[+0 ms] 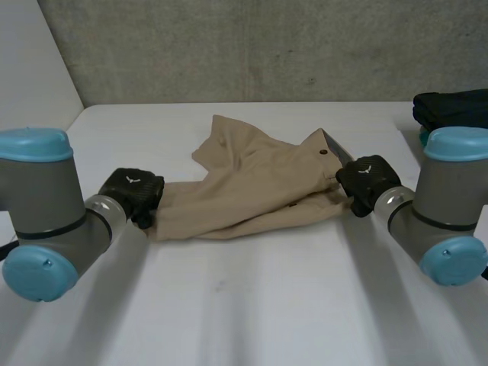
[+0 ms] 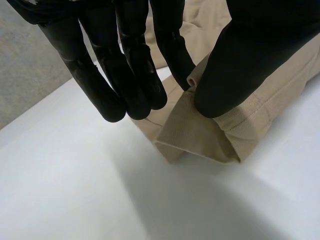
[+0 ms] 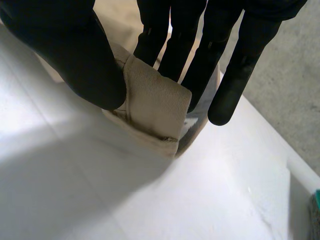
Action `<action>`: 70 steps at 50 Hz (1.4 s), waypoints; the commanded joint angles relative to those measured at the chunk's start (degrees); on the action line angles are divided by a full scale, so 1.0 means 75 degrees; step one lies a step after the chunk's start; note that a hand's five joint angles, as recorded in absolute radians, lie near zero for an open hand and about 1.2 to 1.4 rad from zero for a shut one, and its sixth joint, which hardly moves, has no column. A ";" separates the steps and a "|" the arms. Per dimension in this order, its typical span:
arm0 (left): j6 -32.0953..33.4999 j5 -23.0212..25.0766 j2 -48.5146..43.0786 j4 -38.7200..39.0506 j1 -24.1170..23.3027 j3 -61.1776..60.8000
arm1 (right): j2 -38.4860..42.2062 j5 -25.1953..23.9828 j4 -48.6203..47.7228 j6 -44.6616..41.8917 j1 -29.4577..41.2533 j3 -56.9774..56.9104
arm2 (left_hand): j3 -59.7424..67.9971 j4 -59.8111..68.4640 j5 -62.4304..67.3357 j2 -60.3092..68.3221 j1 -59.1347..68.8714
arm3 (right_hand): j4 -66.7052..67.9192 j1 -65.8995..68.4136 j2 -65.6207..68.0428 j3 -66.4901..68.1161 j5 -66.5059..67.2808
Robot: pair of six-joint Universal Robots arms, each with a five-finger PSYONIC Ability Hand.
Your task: Fold the laundry.
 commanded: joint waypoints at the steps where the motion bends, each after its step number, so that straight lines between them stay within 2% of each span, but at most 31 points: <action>1: 0.0080 -0.0090 0.0434 -0.0368 0.0081 0.0059 | -0.0326 -0.0055 0.0896 0.0322 -0.0177 -0.0135 | -0.3672 -0.3763 -0.3462 -0.3745 -0.3508 | -0.2490 -0.1924 -0.2340 -0.2352 -0.2087; 3: 0.0103 -0.0102 0.0516 -0.0473 0.0081 0.0070 | -0.0489 -0.0066 0.1118 0.0357 -0.0224 -0.0181 | -0.6171 -0.6262 -0.5961 -0.6244 -0.6007 | -0.3791 -0.3226 -0.3641 -0.3654 -0.3388; 4: 0.0127 -0.0137 0.0598 -0.0578 0.0093 0.0094 | -0.0688 -0.0055 0.1317 0.0404 -0.0271 -0.0251 | -0.6447 -0.6538 -0.6237 -0.6520 -0.6283 | -0.4597 -0.4032 -0.4447 -0.4460 -0.4194; 9: 0.0115 -0.0243 0.0903 -0.0814 0.0070 0.0153 | -0.1275 -0.0113 0.1939 0.0416 -0.0318 -0.0533 | -0.6585 -0.6676 -0.6375 -0.6657 -0.6421 | -0.5793 -0.5227 -0.5643 -0.5655 -0.5390; 15: 0.0115 -0.0266 0.1161 -0.0884 -0.0082 0.0106 | -0.1393 -0.0523 0.2420 0.0334 -0.0225 -0.1060 | -0.6742 -0.6833 -0.6532 -0.6814 -0.6578 | -0.5816 -0.5251 -0.5667 -0.5679 -0.5414; 20: 0.0127 -0.0453 0.1196 -0.0943 -0.0562 -0.0198 | -0.0738 -0.1074 0.2362 -0.0145 0.0092 -0.1645 | -0.6809 -0.6900 -0.6598 -0.6881 -0.6644 | -0.5300 -0.4735 -0.5151 -0.5163 -0.4898; 26: 0.0115 -0.1074 0.1091 -0.0838 -0.1055 -0.0539 | 0.0235 -0.1180 0.2210 -0.1270 0.0291 -0.2079 | -0.7010 -0.7101 -0.6800 -0.7083 -0.6846 | -0.5345 -0.4780 -0.5195 -0.5208 -0.4942; 31: 0.0150 -0.1625 0.0249 -0.0125 -0.1313 -0.0457 | 0.1054 -0.1180 0.1380 -0.2079 0.0280 -0.2255 | -0.7190 -0.7281 -0.6980 -0.7263 -0.7026 | -0.5323 -0.4758 -0.5173 -0.5185 -0.4920; 35: 0.0220 -0.1731 -0.0420 0.0276 -0.1337 -0.0141 | 0.1478 -0.1156 0.0465 -0.2069 0.0244 -0.2232 | -0.7168 -0.7259 -0.6958 -0.7241 -0.7004 | -0.5167 -0.4602 -0.5017 -0.5030 -0.4764; 36: 0.0255 -0.1743 -0.0560 0.0311 -0.1348 -0.0059 | 0.1548 -0.1156 0.0254 -0.2045 0.0233 -0.2232 | -0.6968 -0.7059 -0.6758 -0.7041 -0.6804 | -0.4966 -0.4401 -0.4816 -0.4829 -0.4563; 39: 0.0396 -0.1731 -0.0901 0.0346 -0.1348 0.0222 | 0.1689 -0.1086 -0.0461 -0.1847 0.0186 -0.2197 | -0.3858 -0.3949 -0.3648 -0.3931 -0.3694 | -0.2707 -0.2142 -0.2557 -0.2570 -0.2304; 40: 0.0408 -0.1708 -0.0925 0.0369 -0.1360 0.0339 | 0.1701 -0.1074 -0.0741 -0.1695 0.0163 -0.2151 | -0.1229 -0.1320 -0.1018 -0.1301 -0.1064 | -0.0856 -0.0291 -0.0706 -0.0718 -0.0453; 42: 0.0408 -0.1673 -0.0925 0.0381 -0.1395 0.0434 | 0.1701 -0.1063 -0.0954 -0.1507 0.0162 -0.2104 | 0.1075 0.0984 0.1285 0.1002 0.1239 | 0.1284 0.1849 0.1433 0.1421 0.1686; 43: 0.0443 -0.1615 -0.0925 0.0405 -0.1418 0.0538 | 0.1666 -0.1063 -0.1071 -0.1297 0.0151 -0.2045 | 0.1594 0.1503 0.1804 0.1521 0.1758 | 0.1519 0.2084 0.1668 0.1656 0.1921; 49: 0.0408 -0.1567 -0.0493 0.0066 -0.1395 0.0762 | 0.0988 -0.1144 -0.0687 -0.0710 0.0116 -0.1659 | 0.1599 0.1508 0.1809 0.1526 0.1763 | 0.1521 0.2086 0.1670 0.1658 0.1923; 55: 0.0174 -0.1333 0.1041 -0.0590 -0.1337 0.0341 | -0.1038 -0.1531 0.0742 -0.0486 -0.0060 -0.1166 | 0.1599 0.1508 0.1809 0.1526 0.1763 | 0.1521 0.2086 0.1670 0.1658 0.1923; 59: -0.0084 -0.0830 0.2226 -0.0977 -0.1185 0.0059 | -0.2224 -0.1649 0.1716 -0.0405 -0.0376 -0.1423 | 0.1599 0.1508 0.1809 0.1526 0.1763 | 0.1521 0.2086 0.1670 0.1658 0.1923; 65: -0.0166 -0.0232 0.2684 -0.1200 -0.0798 0.0035 | -0.2342 -0.1625 0.2712 0.0040 -0.0459 -0.2173 | 0.1599 0.1508 0.1809 0.1526 0.1763 | 0.1521 0.2086 0.1670 0.1658 0.1923; 70: -0.0120 -0.0008 0.1821 -0.1049 -0.0505 0.0280 | -0.1163 -0.1497 0.2679 0.0263 -0.0225 -0.2793 | 0.1599 0.1508 0.1809 0.1526 0.1763 | 0.1521 0.2086 0.1670 0.1658 0.1923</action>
